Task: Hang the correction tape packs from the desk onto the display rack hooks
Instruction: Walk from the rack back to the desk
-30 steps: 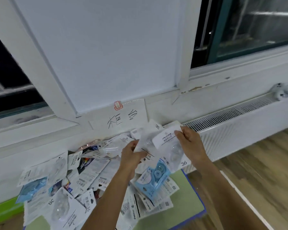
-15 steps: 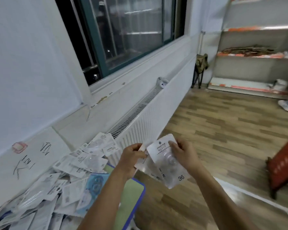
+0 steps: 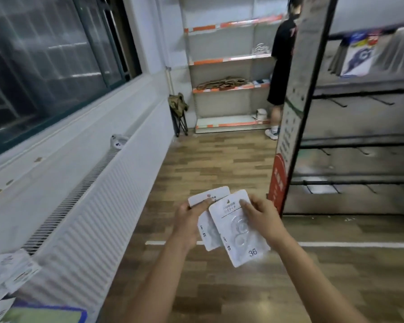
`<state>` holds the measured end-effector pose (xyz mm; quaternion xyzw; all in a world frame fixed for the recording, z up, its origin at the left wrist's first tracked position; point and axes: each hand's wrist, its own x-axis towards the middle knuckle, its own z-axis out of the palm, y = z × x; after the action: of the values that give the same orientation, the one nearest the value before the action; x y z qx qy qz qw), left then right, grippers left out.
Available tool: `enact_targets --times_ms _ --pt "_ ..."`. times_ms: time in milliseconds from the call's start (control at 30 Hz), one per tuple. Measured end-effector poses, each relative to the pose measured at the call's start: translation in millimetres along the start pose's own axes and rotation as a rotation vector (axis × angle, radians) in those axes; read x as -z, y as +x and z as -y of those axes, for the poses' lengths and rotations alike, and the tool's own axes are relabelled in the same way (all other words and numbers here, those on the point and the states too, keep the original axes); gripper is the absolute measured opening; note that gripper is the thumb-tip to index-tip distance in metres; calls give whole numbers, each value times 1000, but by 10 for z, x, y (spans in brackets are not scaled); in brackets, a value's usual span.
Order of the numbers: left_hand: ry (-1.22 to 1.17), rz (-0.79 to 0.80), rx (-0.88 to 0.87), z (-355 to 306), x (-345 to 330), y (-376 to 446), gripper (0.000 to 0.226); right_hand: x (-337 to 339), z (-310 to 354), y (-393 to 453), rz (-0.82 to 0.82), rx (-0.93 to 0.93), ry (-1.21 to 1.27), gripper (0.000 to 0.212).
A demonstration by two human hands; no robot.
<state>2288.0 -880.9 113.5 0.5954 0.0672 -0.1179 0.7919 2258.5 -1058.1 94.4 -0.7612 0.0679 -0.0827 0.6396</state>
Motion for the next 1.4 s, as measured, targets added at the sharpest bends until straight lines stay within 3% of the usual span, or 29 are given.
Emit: enact_targets --times_ms 200,300,600,800,1167,1400 --pt "-47 112 14 324 -1402 183 14 1337 -134 19 -285 24 -18 25" --pt "-12 208 25 404 -1996 272 7 1910 -166 40 -431 20 -67 24" --pt "83 428 -7 420 -3609 635 10 3274 -253 372 -711 28 -51 19" --pt "90 521 -82 457 -4631 1258 7 4123 -222 968 -810 73 -92 20" --pt "151 620 -37 577 -6388 2001 21 5575 -262 1882 -939 130 -175 18" --pt "225 574 -216 754 -7394 2350 12 6570 -402 2341 -907 160 -99 9"
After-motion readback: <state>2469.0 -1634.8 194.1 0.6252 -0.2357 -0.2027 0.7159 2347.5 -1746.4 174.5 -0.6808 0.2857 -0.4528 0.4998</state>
